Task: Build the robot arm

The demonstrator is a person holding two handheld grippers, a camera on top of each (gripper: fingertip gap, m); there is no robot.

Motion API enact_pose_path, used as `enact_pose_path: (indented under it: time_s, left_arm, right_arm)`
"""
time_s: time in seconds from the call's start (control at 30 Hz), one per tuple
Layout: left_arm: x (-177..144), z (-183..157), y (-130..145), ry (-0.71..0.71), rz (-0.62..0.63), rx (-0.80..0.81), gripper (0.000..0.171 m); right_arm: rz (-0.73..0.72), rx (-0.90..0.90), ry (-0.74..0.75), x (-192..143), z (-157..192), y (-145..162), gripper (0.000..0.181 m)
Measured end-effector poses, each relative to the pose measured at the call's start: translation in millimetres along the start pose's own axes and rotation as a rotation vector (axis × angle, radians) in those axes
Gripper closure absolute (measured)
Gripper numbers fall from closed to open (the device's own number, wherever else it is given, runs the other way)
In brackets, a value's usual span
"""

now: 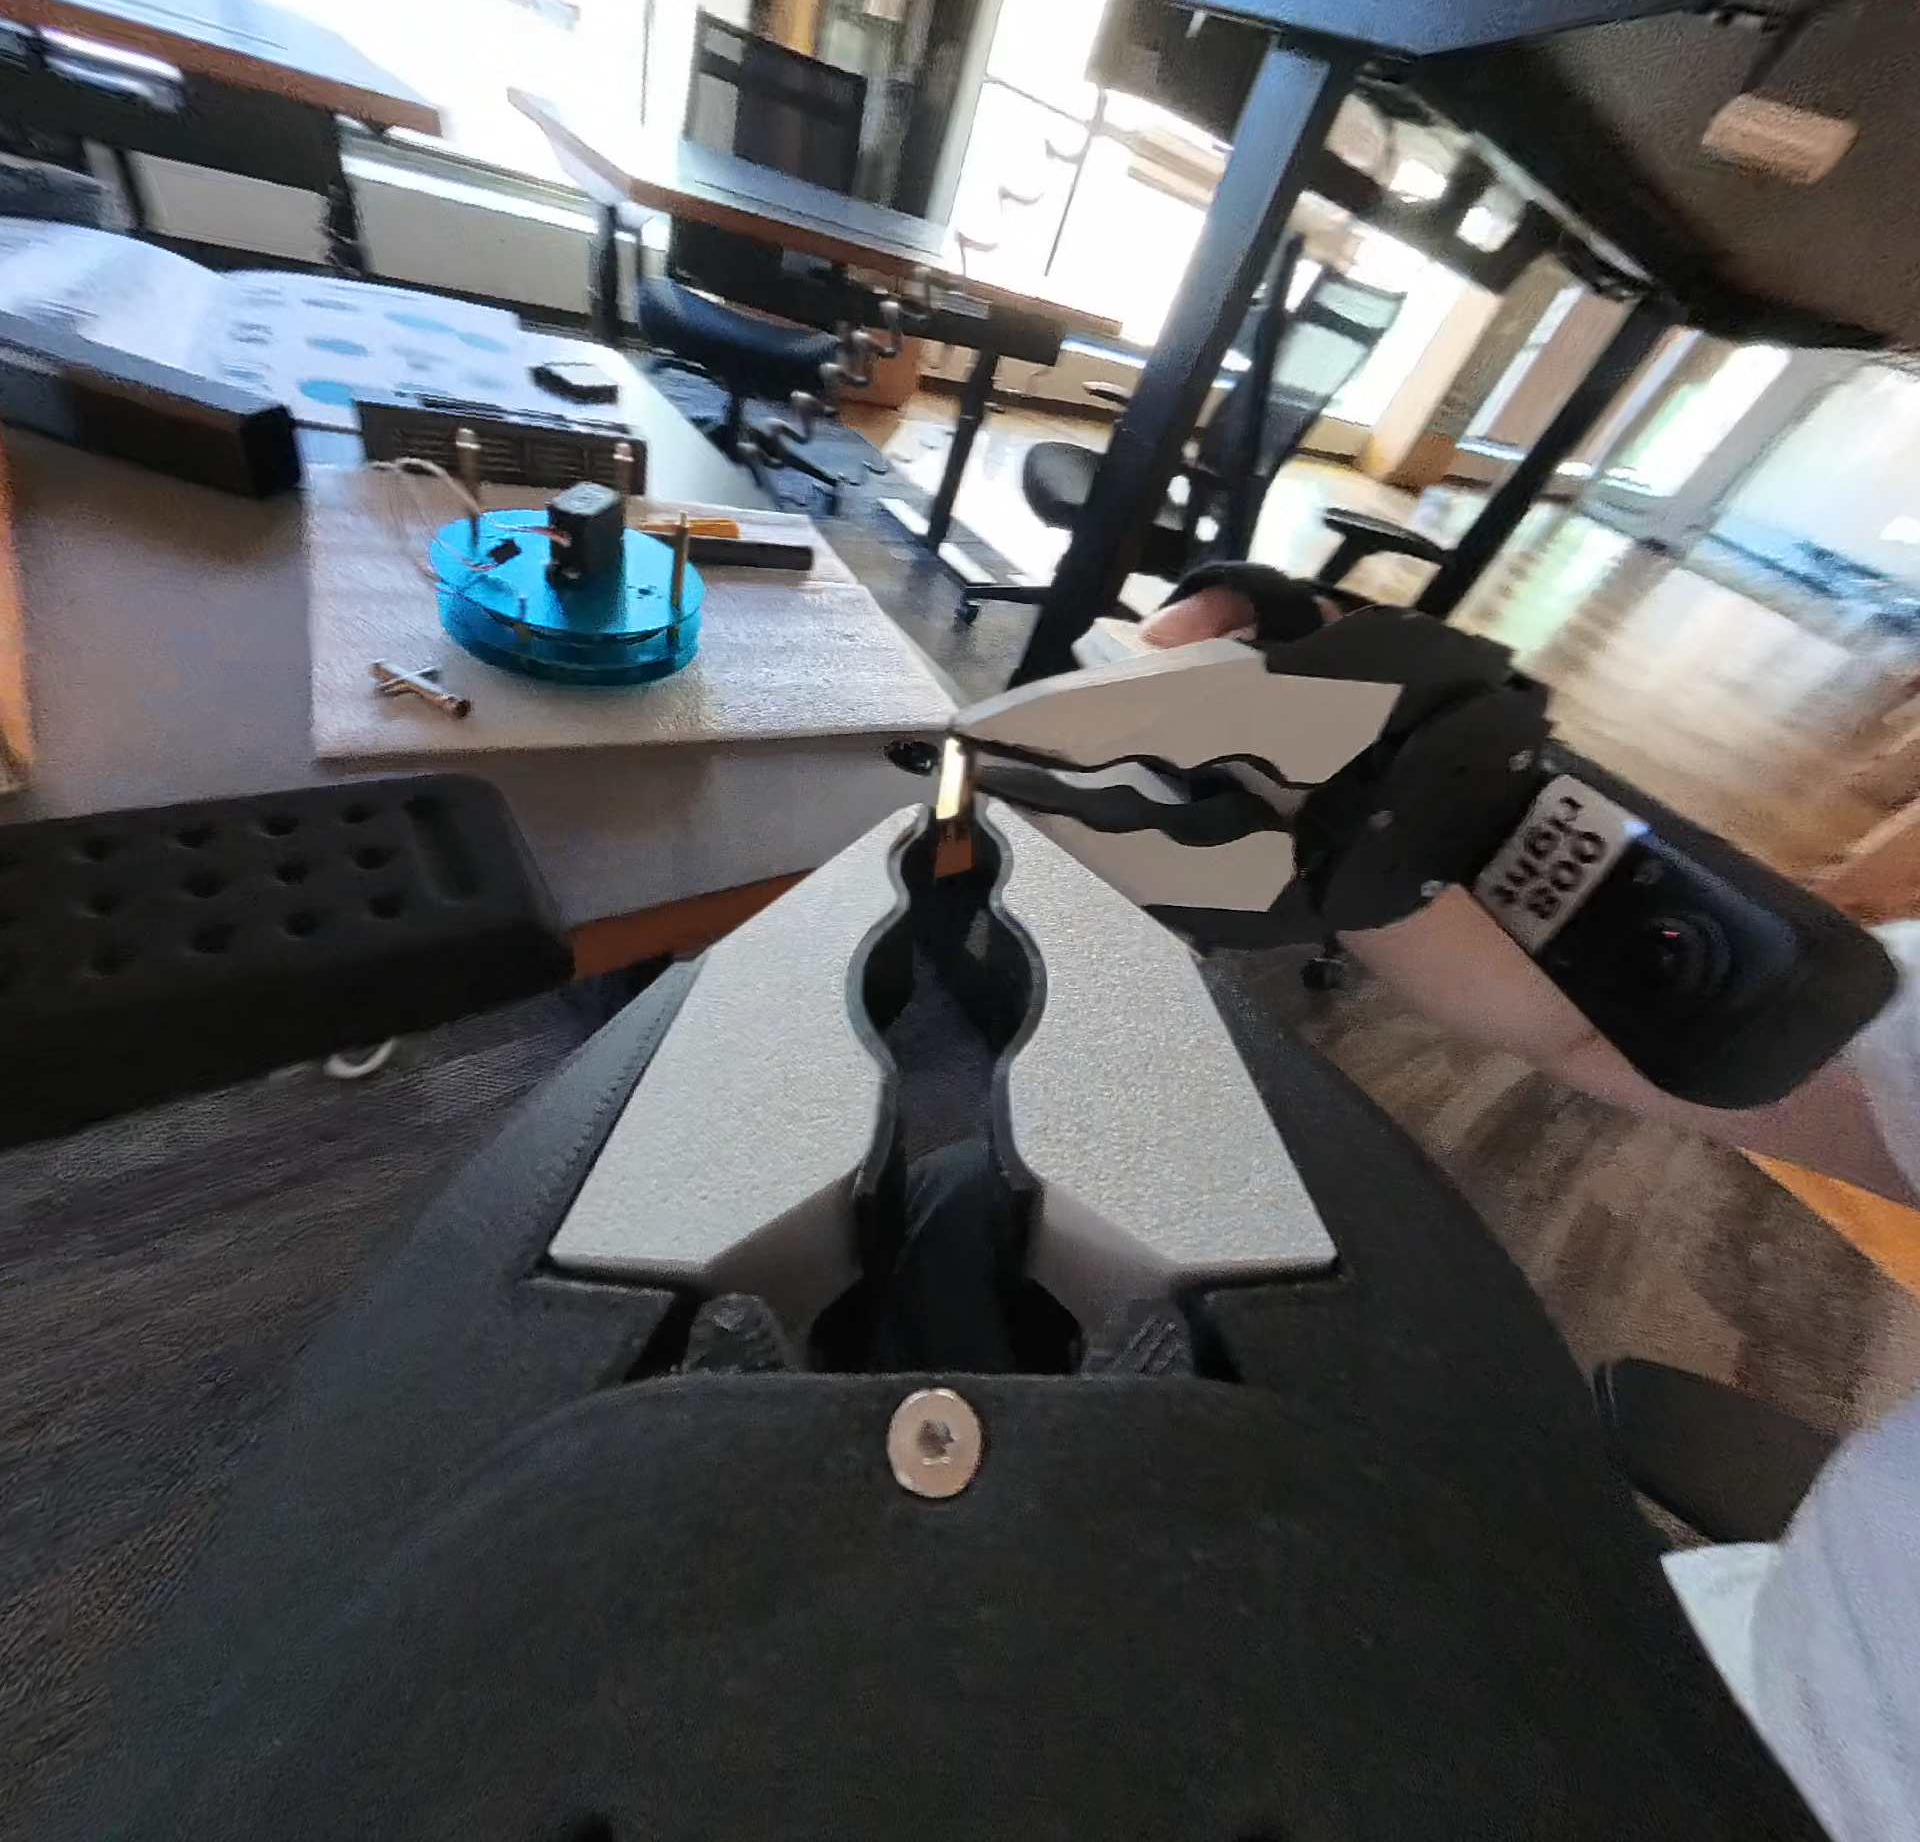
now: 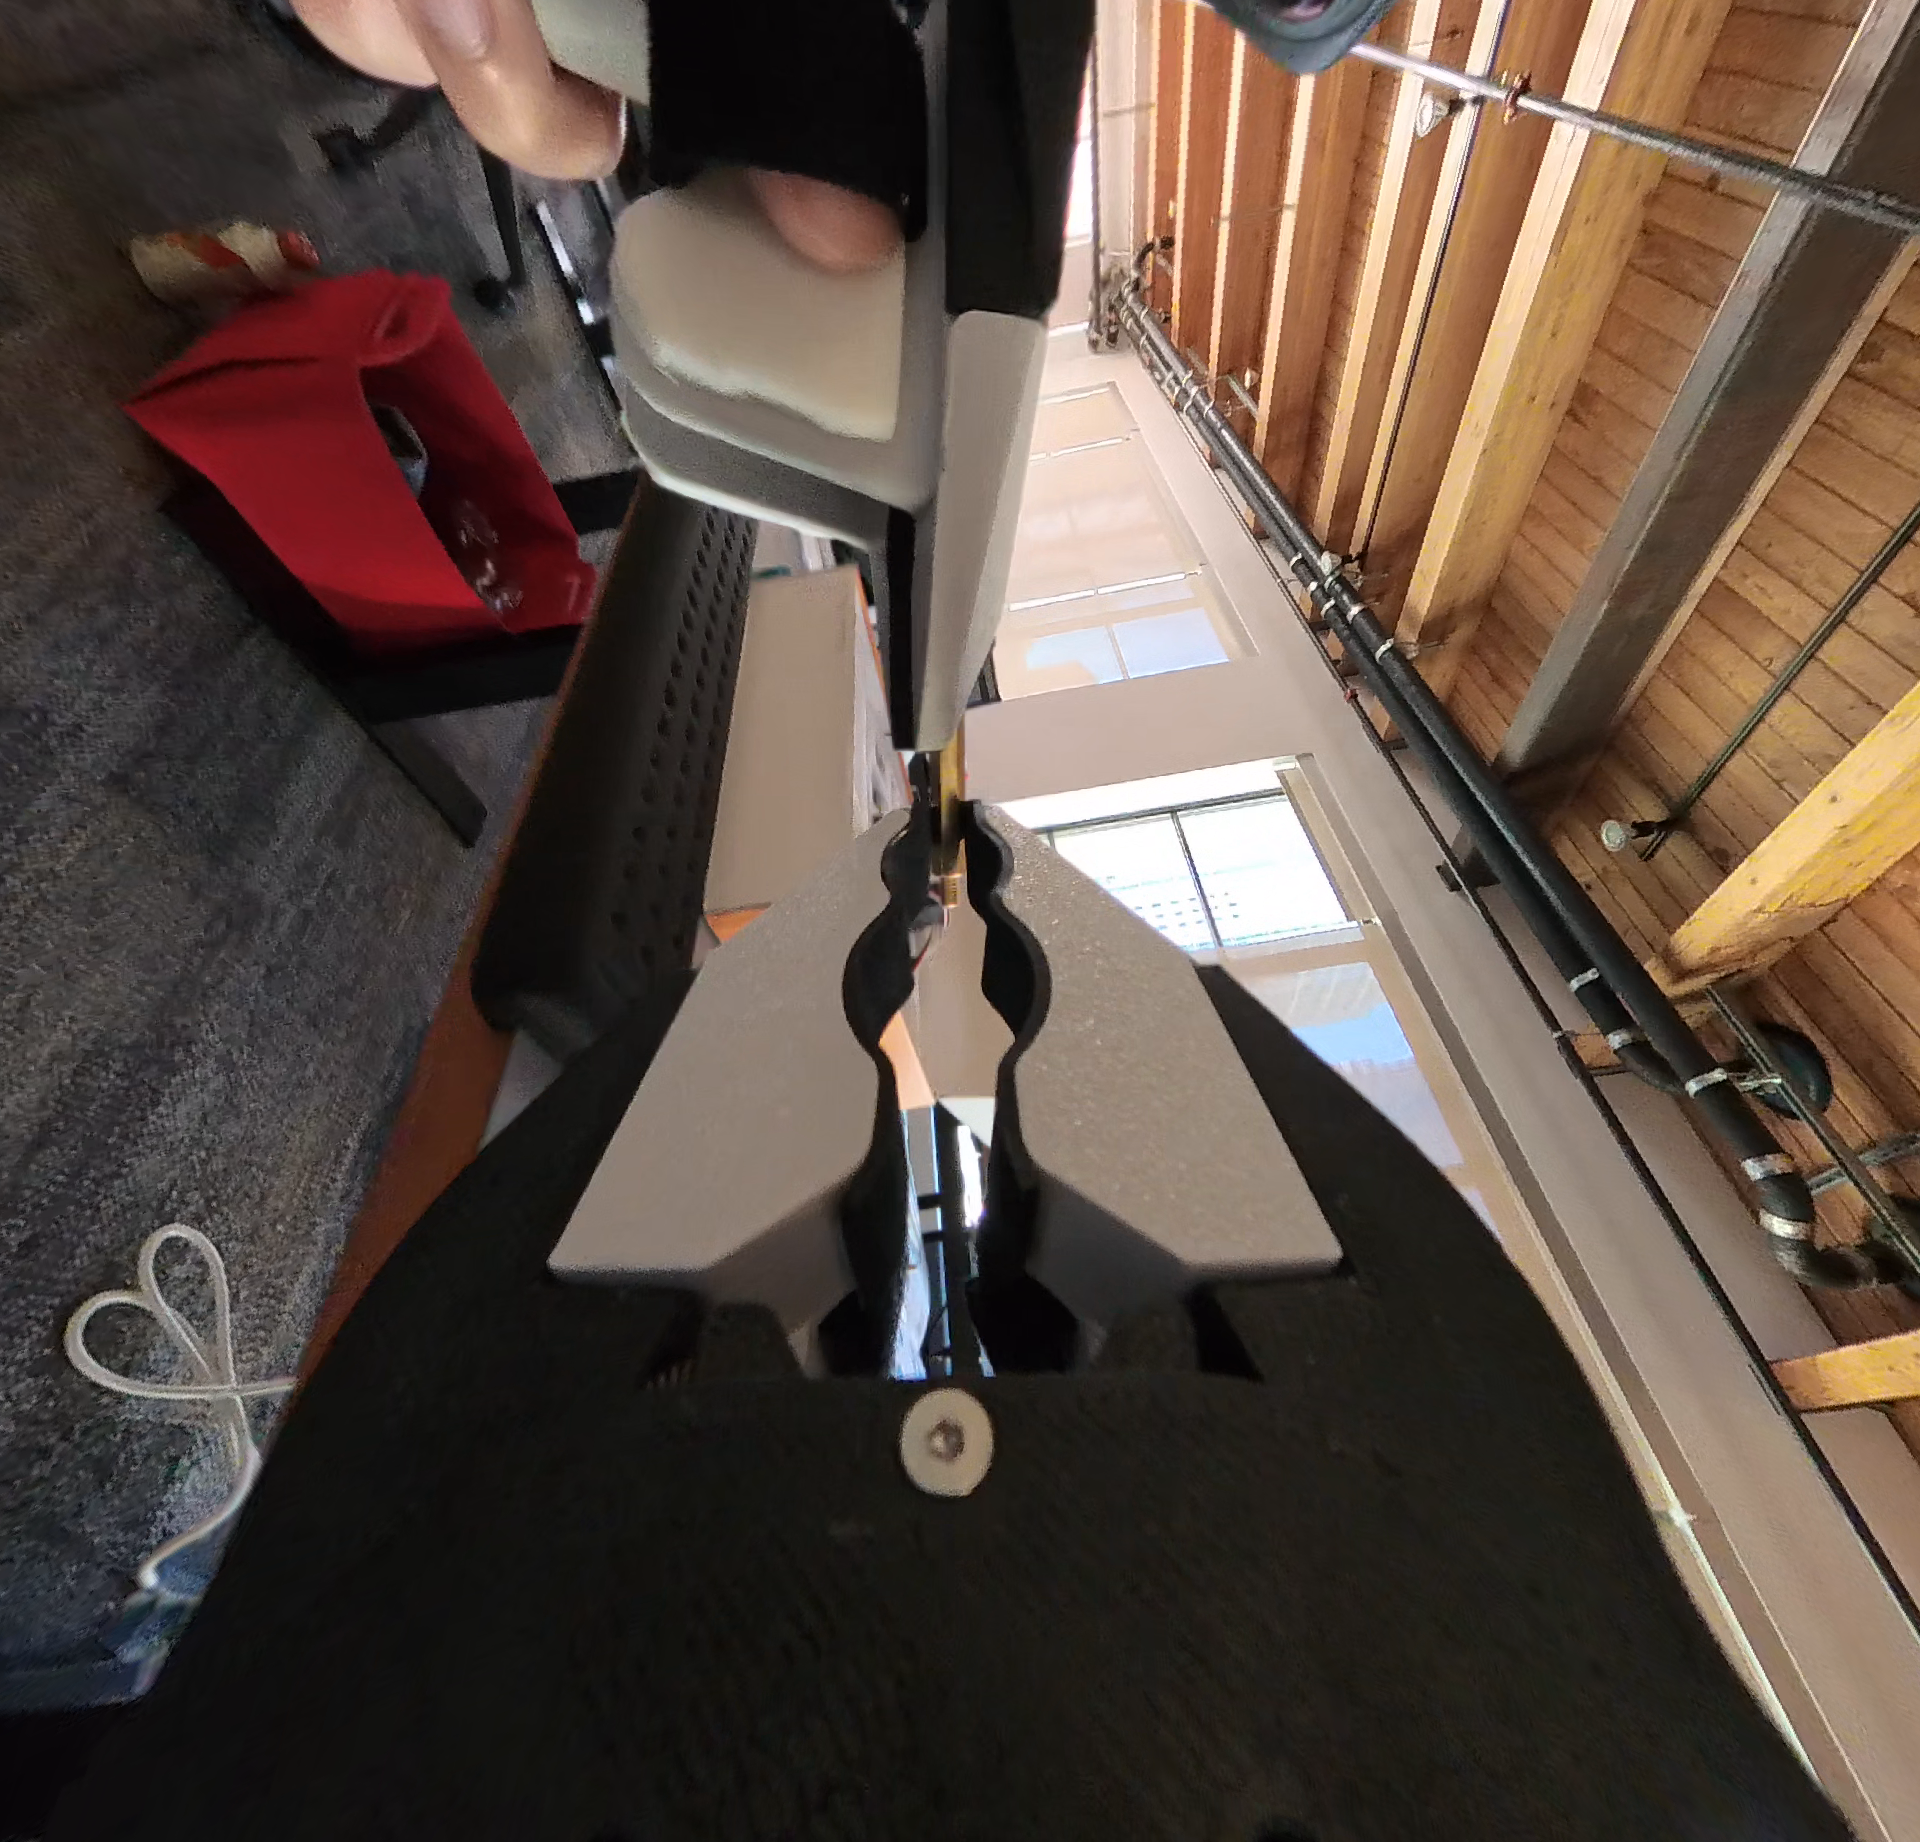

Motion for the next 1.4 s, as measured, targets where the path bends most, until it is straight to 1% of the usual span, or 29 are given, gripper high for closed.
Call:
enact_pose_path:
  time_s: [0.1, 0.17, 0.23, 0.27, 0.3, 0.33, 0.37, 0.4, 0.43, 0.47, 0.5, 0.53, 0.63, 0.67, 0.7, 0.77, 0.83, 0.87, 0.93, 1.0, 1.07, 1.17, 1.23, 1.4]
  left_arm:
    - [37.0, 48.9, -14.1, 0.076, 0.013, -0.037, 0.168]
    - [59.9, 74.4, -28.4, 0.158, -0.019, -0.086, 0.168]
    - [76.9, 93.2, -44.4, 0.222, -0.067, -0.096, 0.168]
    - [83.0, 101.4, -52.2, 0.232, -0.101, -0.076, 0.168]
    - [87.8, 108.4, -59.8, 0.235, -0.14, -0.048, 0.168]
    - [91.6, 113.3, -66.8, 0.241, -0.181, -0.017, 0.168]
    - [94.7, 115.6, -73.4, 0.258, -0.219, 0.017, 0.168]
    - [97.3, 116.4, -79.3, 0.27, -0.253, 0.051, 0.169]
    - [99.8, 116.4, -84.1, 0.274, -0.283, 0.088, 0.169]
    - [101.9, 115.0, -87.9, 0.285, -0.309, 0.13, 0.169]
    - [103.9, 113.3, -91.1, 0.292, -0.334, 0.169, 0.169]
    - [106.4, 112.5, -93.8, 0.287, -0.357, 0.198, 0.169]
    - [115.6, 107.7, -100.6, 0.355, -0.404, 0.215, 0.168]
    - [119.9, 106.1, -101.4, 0.389, -0.399, 0.204, 0.169]
    - [124.4, 104.8, -101.4, 0.42, -0.388, 0.19, 0.169]
    - [132.6, 102.4, -99.7, 0.453, -0.381, 0.165, 0.169]
    - [140.3, 98.4, -95.9, 0.47, -0.374, 0.176, 0.169]
    - [143.8, 96.2, -94.0, 0.47, -0.38, 0.189, 0.169]
    - [152.5, 92.5, -90.0, 0.48, -0.364, 0.208, 0.169]
    - [160.5, 91.5, -86.6, 0.507, -0.326, 0.209, 0.169]
    - [167.1, 94.7, -84.1, 0.547, -0.245, 0.187, 0.169]
    - [173.0, 103.7, -80.3, 0.594, -0.134, 0.173, 0.169]
    - [176.6, 111.5, -78.3, 0.597, -0.088, 0.167, 0.169]
    - [185.9, 131.1, -80.9, 0.685, -0.016, 0.031, 0.169]
  right_arm:
    - [0.017, 0.023, -0.003, 27.3, 9.2, 50.4, 0.176]
    - [0.009, 0.157, 0.021, 38.9, 2.5, 81.8, 0.174]
    - [0.039, 0.373, 0.042, 42.4, -12.3, 114.4, 0.166]
    - [0.047, 0.539, 0.042, 41.9, -20.4, 131.4, 0.161]
    - [0.02, 0.766, 0.019, 40.6, -27.3, 145.7, 0.155]
    - [-0.075, 1.037, -0.053, 39.6, -32.4, 154.5, 0.152]
    - [-0.212, 1.314, -0.129, 39.6, -38.4, 160.7, 0.148]
    - [-0.317, 1.568, -0.161, 41.3, -44.3, 169.4, 0.147]
    - [-0.378, 1.772, -0.175, 44.8, -46.7, 178.8, 0.152]
    - [-0.413, 1.915, -0.192, 49.5, -46.3, 185.9, 0.15]
    - [-0.493, 1.996, -0.206, 53.1, -47.6, 188.7, 0.148]
    - [-0.535, 2.051, -0.202, 57.2, -47.6, 190.7, 0.15]
    - [-0.578, 2.064, -0.234, 67.4, -44.6, 188.2, 0.149]
    - [-0.601, 2.057, -0.23, 67.9, -44.4, 187.8, 0.15]
    - [-0.631, 2.053, -0.218, 67.0, -44.8, 188.3, 0.154]
    - [-0.666, 2.043, -0.196, 63.3, -44.5, 190.4, 0.159]
    - [-0.691, 2.023, -0.167, 57.0, -42.5, 191.9, 0.174]
    - [-0.702, 2.018, -0.149, 53.0, -40.9, 192.8, 0.177]
    - [-0.714, 2.027, -0.094, 44.3, -36.6, 196.0, 0.177]
    - [-0.693, 2.027, -0.087, 35.9, -31.7, 200.1, 0.178]
    - [-0.628, 1.992, -0.133, 29.8, -27.0, 206.0, 0.177]
    - [-0.528, 1.926, -0.278, 28.1, -22.4, 215.6, 0.177]
    - [-0.471, 1.881, -0.353, 31.4, -20.0, 222.6, 0.177]
    - [-0.448, 1.787, -0.469, 44.4, -20.8, 237.1, 0.176]
Point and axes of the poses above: each gripper's, where its closed fingertips meet, x out along the fingers, y out of its underside, z = x × y across the jaws, the point moved 8 cm from there along -x, back along the fingers, and after that the axes turned 7 degrees about -x, right-handed, at the moved point
